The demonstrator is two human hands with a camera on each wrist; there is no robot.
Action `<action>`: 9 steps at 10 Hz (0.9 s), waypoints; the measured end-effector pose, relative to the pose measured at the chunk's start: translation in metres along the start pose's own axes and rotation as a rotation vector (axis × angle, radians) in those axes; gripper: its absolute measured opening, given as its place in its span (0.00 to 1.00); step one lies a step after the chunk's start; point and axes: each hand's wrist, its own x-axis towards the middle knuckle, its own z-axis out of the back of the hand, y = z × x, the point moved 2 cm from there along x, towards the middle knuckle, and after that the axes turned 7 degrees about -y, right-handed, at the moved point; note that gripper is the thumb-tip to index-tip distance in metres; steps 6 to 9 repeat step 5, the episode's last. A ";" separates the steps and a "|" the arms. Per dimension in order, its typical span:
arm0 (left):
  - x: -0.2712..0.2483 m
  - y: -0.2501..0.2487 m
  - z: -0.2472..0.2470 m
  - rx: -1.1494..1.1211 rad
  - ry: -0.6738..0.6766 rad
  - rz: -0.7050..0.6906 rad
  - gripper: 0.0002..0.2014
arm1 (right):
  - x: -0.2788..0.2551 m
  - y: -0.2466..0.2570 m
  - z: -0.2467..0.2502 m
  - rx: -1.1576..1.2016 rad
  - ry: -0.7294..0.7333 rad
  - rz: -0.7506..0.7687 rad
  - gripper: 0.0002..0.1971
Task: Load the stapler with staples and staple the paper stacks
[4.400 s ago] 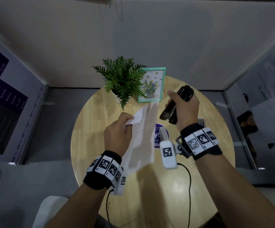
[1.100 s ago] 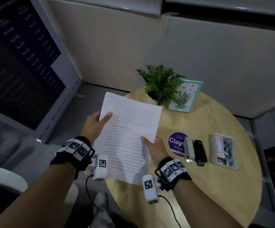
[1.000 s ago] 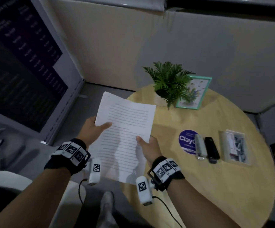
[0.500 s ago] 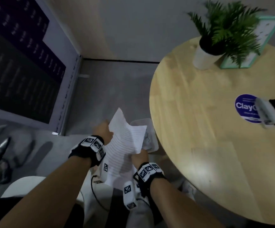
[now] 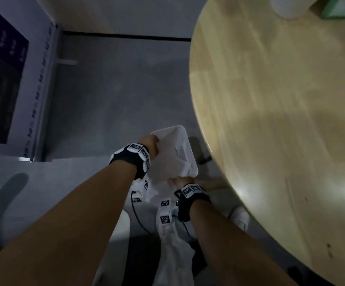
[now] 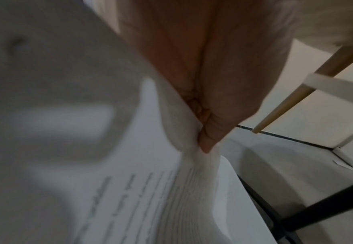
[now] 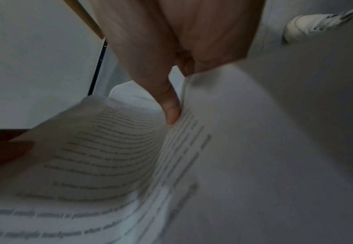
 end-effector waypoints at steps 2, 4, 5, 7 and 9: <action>0.021 0.010 0.002 -0.022 0.007 0.096 0.34 | 0.015 0.002 0.002 0.172 0.041 -0.116 0.28; 0.029 0.037 -0.001 -0.216 0.024 0.187 0.33 | 0.015 -0.007 -0.006 0.413 0.137 -0.208 0.25; 0.036 0.042 -0.009 -0.409 0.002 0.167 0.27 | 0.021 -0.015 -0.013 0.482 0.114 -0.229 0.14; 0.036 0.042 -0.009 -0.409 0.002 0.167 0.27 | 0.021 -0.015 -0.013 0.482 0.114 -0.229 0.14; 0.036 0.042 -0.009 -0.409 0.002 0.167 0.27 | 0.021 -0.015 -0.013 0.482 0.114 -0.229 0.14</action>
